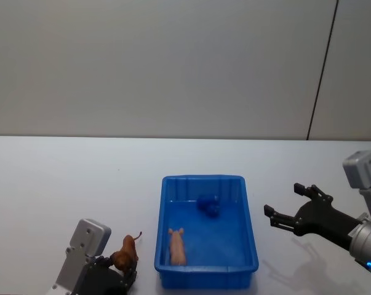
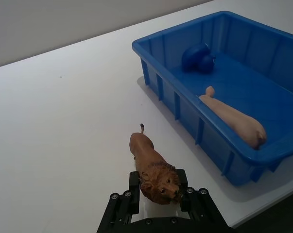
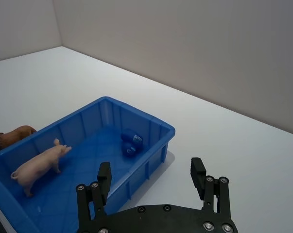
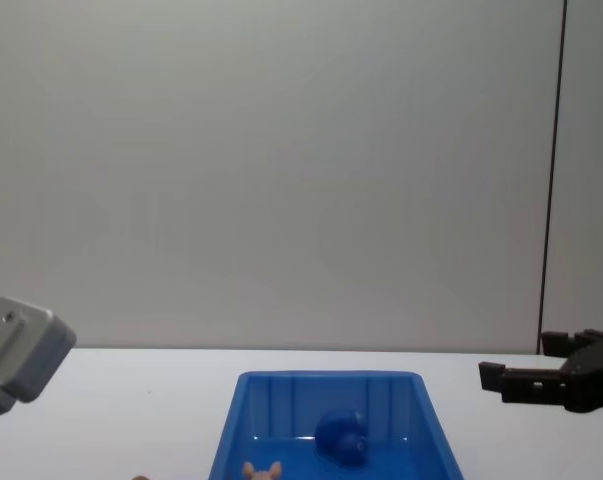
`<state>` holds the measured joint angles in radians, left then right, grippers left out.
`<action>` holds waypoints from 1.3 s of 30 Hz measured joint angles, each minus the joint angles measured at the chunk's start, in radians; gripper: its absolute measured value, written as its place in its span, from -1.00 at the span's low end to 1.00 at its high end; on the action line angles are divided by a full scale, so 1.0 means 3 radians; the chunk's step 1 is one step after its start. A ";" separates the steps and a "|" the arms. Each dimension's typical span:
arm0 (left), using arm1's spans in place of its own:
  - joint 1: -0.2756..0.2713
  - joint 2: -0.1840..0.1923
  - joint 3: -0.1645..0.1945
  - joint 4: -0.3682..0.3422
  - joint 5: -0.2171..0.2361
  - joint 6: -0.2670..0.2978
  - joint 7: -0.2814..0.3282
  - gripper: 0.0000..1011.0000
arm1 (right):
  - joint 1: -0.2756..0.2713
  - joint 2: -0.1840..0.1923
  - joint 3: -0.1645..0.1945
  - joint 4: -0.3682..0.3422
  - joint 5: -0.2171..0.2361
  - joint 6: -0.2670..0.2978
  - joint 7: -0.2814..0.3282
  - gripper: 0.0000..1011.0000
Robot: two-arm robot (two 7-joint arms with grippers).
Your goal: Pick up the two dolls from the table and place them into the box.
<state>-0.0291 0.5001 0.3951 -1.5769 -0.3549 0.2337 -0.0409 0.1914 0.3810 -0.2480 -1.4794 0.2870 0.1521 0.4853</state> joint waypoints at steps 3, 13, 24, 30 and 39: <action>-0.0008 -0.0001 -0.0008 -0.0019 0.0018 0.0009 -0.0010 -0.15 | 0.0000 0.0000 0.0000 0.0000 0.0000 0.0000 0.0000 0.98; -0.0059 0.0020 -0.0064 -0.0167 0.0146 0.0021 -0.0005 -0.15 | 0.0000 0.0000 0.0000 0.0000 0.0000 0.0000 0.0000 0.98; -0.0249 -0.0040 -0.0120 -0.0282 0.0371 -0.0015 -0.0025 -0.15 | 0.0000 0.0000 0.0000 0.0000 0.0000 0.0000 0.0000 0.98; -0.0397 -0.0161 -0.0102 -0.0198 0.0478 -0.0086 -0.0147 -0.15 | 0.0000 0.0000 0.0000 0.0000 0.0000 0.0000 0.0000 0.98; -0.0721 -0.0465 -0.0010 0.0131 0.0616 -0.0252 -0.0395 -0.15 | 0.0000 0.0000 0.0000 0.0000 0.0000 0.0000 0.0000 0.98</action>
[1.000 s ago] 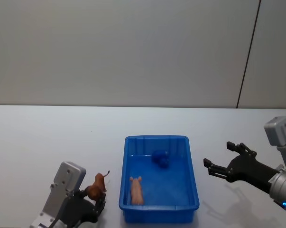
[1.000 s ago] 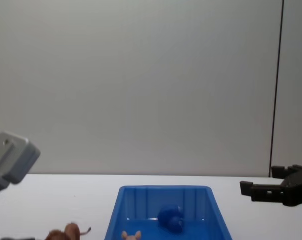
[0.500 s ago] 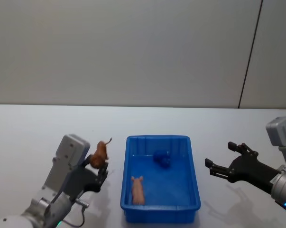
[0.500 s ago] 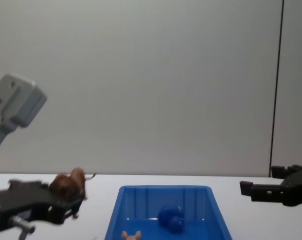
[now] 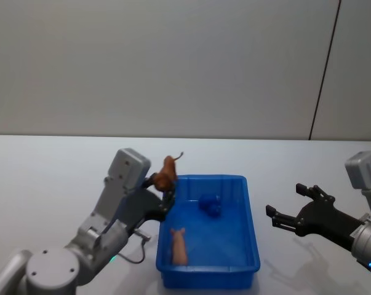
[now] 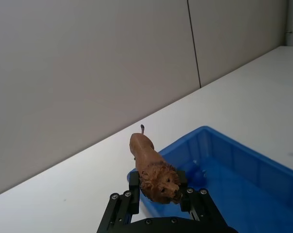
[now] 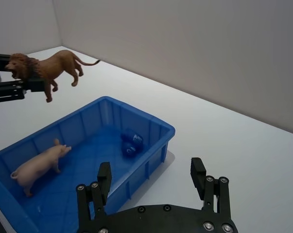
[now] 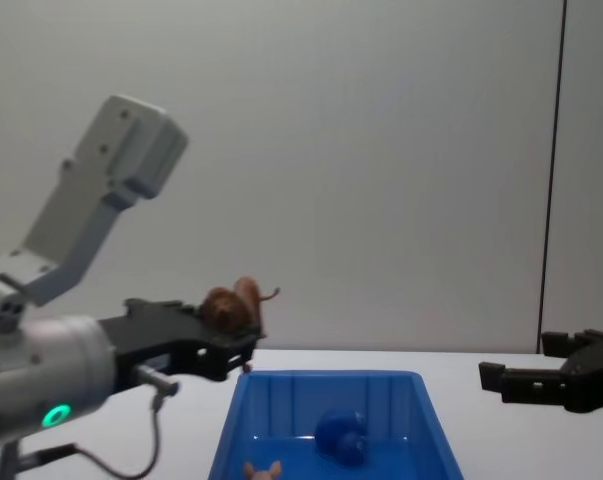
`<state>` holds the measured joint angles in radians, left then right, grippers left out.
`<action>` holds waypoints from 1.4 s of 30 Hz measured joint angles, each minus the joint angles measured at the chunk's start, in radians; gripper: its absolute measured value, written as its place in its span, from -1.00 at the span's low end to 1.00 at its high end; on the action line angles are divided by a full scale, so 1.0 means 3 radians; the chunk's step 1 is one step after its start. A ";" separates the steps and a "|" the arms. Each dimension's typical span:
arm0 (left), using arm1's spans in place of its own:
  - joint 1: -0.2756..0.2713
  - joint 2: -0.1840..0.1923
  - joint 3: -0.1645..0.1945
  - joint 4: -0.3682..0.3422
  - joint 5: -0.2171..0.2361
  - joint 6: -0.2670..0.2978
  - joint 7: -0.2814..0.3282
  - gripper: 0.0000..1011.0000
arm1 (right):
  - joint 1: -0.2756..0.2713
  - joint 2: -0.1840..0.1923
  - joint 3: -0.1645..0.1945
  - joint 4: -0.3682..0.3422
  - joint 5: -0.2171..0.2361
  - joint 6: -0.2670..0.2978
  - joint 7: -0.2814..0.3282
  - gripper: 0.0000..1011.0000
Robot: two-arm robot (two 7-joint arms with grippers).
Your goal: Pick up the two dolls from the table and place them into the box.
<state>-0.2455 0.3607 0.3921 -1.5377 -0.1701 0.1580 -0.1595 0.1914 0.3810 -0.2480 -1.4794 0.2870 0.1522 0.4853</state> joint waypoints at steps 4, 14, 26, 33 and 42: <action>-0.0098 -0.0099 0.0034 0.0118 0.0034 -0.0043 -0.0073 -0.15 | 0.0000 0.0000 0.0000 0.0000 0.0000 0.0000 0.0000 0.98; -0.0260 -0.0278 0.0101 0.0326 0.0082 -0.0077 -0.0209 -0.11 | 0.0000 0.0000 0.0000 0.0000 0.0000 0.0000 0.0000 0.98; -0.0314 -0.0338 0.0122 0.0393 0.0117 -0.0044 -0.0271 0.57 | 0.0000 0.0000 0.0000 0.0000 0.0000 0.0000 0.0000 0.98; -0.0263 -0.0301 0.0099 0.0311 0.0117 -0.0122 -0.0144 0.97 | 0.0000 0.0000 0.0000 0.0000 0.0000 0.0000 0.0000 0.98; -0.0167 -0.0229 0.0055 0.0168 0.0093 -0.0235 0.0021 0.98 | 0.0000 0.0000 0.0000 0.0000 0.0000 0.0000 0.0000 0.98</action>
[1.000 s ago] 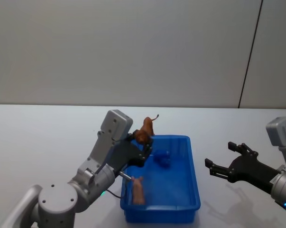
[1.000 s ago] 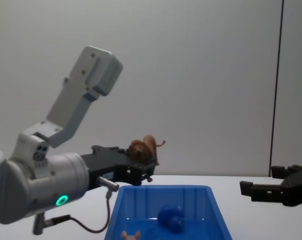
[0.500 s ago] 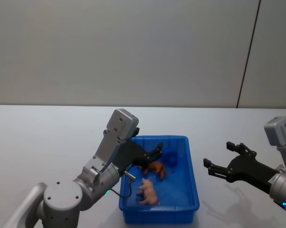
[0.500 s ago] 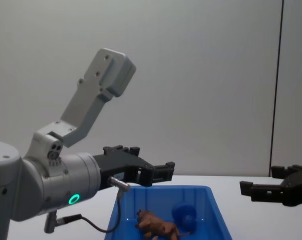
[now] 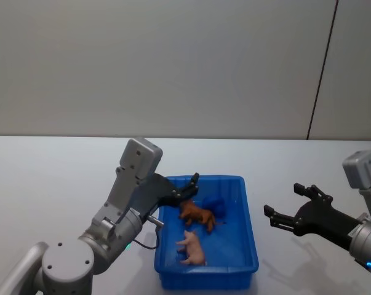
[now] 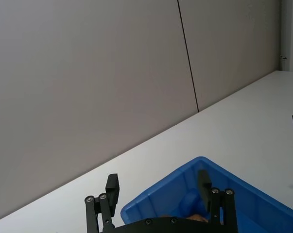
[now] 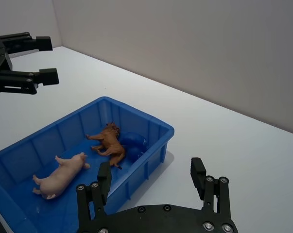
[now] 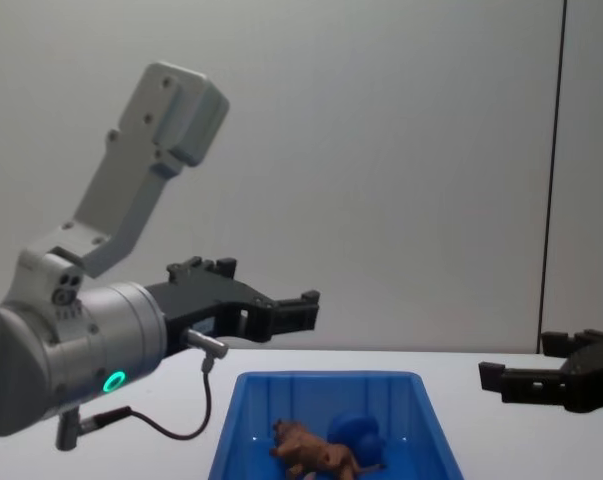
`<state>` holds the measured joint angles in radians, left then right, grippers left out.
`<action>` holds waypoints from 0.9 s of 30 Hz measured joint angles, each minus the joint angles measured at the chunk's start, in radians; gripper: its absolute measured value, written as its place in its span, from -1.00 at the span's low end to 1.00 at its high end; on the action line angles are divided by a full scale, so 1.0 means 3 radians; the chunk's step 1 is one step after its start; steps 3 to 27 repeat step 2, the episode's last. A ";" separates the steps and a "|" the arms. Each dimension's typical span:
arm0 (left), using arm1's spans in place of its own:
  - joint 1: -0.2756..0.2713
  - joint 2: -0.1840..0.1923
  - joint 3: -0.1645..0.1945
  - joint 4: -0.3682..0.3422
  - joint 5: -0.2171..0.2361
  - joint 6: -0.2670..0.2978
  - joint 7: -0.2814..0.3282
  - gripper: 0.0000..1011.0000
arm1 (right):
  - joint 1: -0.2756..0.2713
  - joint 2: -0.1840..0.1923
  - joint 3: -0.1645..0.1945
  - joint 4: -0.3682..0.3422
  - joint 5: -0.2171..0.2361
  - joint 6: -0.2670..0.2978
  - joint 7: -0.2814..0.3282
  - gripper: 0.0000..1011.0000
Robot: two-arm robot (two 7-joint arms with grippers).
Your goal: Pick up the two dolls from the table and place them into the box.
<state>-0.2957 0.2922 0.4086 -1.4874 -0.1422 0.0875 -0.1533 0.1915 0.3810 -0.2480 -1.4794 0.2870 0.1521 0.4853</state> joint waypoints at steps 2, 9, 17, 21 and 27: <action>0.0016 0.0013 -0.0008 -0.0025 -0.0006 -0.0019 0.0031 0.98 | 0.0000 0.0000 0.0000 0.0000 0.0000 0.0000 0.0000 0.98; 0.0016 0.0013 -0.0008 -0.0025 -0.0006 -0.0019 0.0031 0.98 | 0.0000 0.0000 0.0000 0.0000 0.0000 0.0000 0.0000 0.98; 0.0016 0.0013 -0.0008 -0.0025 -0.0006 -0.0019 0.0031 0.98 | 0.0000 0.0000 0.0000 0.0000 0.0000 0.0000 0.0000 0.98; 0.0016 0.0013 -0.0008 -0.0025 -0.0006 -0.0019 0.0031 0.98 | 0.0000 0.0000 0.0000 0.0000 0.0000 0.0000 0.0000 0.98; 0.0016 0.0013 -0.0008 -0.0025 -0.0006 -0.0019 0.0031 0.98 | 0.0000 0.0000 0.0000 0.0000 0.0000 0.0000 0.0000 0.98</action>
